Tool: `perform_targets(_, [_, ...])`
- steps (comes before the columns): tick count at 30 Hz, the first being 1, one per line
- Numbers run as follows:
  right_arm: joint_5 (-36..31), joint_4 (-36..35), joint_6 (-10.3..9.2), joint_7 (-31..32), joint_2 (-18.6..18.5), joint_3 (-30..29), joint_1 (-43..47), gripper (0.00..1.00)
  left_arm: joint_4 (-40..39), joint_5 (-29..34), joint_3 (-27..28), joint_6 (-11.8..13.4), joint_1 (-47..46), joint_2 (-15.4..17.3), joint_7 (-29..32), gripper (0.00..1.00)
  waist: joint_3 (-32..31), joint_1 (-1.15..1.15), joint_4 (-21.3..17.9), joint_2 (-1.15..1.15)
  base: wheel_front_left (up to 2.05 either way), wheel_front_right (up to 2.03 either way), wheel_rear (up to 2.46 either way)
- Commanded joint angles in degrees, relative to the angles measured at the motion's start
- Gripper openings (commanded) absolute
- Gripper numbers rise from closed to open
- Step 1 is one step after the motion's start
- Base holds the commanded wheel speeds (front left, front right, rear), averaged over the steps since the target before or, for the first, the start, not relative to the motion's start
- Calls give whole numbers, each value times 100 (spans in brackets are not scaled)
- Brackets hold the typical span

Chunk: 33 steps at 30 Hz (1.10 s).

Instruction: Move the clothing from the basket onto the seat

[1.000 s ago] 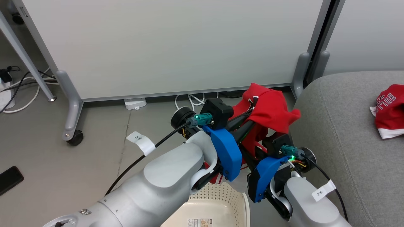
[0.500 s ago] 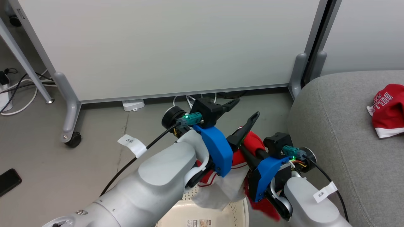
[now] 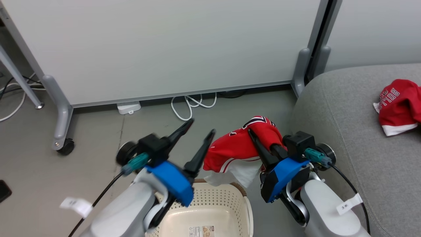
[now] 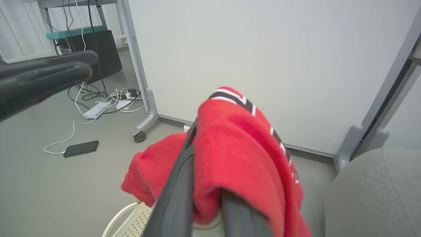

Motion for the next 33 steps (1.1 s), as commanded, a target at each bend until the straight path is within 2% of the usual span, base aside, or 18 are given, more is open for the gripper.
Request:
perform_targets(1, [-31,-225,3,55,-9,-104,172,0,-282,275,408,88,418,148,-26,100,44,0,-98,0,0,0,0])
perform_targets(7, [-242,-1011,3,323,-9,-379,582,0,-1104,1043,1767,207,1742,315,-26,100,131,0,-323,0,0,0,0])
perform_targets(8, [-242,-1011,3,323,-9,-379,582,0,-1104,1043,1767,207,1742,315,-26,100,131,0,-323,0,0,0,0])
perform_targets(11, [-304,-1409,3,462,-10,-524,841,0,-1375,1336,2425,242,2336,190,-26,100,175,0,-417,0,0,0,0])
perform_targets(15, [-327,-1869,3,624,-8,-695,1213,0,-1521,1713,2950,115,2839,13,-26,100,211,0,-493,0,0,0,0])
perform_targets(20, [-320,-2310,3,789,-9,-817,1572,0,-1534,2056,3301,-50,3090,-177,-26,100,271,0,-592,0,0,0,0])
perform_targets(26, [-221,-2619,3,859,-9,-827,1688,0,-1483,2271,3389,-154,3024,-282,-26,100,389,0,-850,0,0,0,0])
perform_targets(33, [-151,-2691,3,826,-8,-723,1675,0,-1519,2322,3337,-180,2928,-238,-27,100,523,0,-1548,0,0,0,0])
